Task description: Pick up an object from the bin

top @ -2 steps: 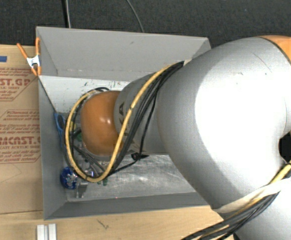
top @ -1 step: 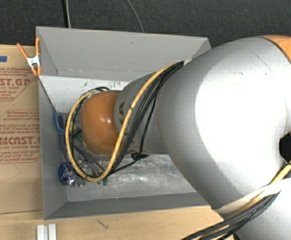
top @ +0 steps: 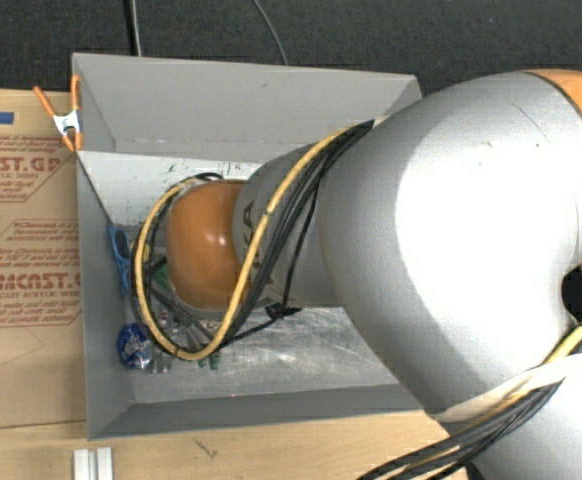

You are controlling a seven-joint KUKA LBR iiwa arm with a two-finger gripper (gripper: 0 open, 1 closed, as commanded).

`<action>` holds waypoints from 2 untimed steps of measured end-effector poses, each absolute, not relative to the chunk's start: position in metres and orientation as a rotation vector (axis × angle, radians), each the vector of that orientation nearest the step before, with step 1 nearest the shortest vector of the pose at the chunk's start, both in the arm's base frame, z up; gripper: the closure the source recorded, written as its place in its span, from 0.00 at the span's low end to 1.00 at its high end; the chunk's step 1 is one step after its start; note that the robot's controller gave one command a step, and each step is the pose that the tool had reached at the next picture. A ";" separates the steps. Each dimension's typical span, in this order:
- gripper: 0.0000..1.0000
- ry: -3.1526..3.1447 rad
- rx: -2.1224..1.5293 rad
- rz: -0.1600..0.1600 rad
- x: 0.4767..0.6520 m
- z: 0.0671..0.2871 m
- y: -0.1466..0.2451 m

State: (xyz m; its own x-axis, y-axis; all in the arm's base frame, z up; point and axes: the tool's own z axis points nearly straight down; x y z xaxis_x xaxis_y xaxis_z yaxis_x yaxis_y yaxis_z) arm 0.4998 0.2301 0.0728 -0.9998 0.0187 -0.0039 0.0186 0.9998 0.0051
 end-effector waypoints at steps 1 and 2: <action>0.00 3.139 0.029 0.004 0.499 0.072 0.229; 0.00 3.133 0.039 0.005 0.488 0.072 0.238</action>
Offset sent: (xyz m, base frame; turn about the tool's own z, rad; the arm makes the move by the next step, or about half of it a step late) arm 0.0000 0.0000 0.0000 0.0000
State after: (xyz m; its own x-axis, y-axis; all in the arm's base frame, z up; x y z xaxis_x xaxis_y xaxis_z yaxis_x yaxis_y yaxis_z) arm 0.4880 0.2375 0.0720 -0.9997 0.0247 -0.0082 0.0247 0.9997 0.0032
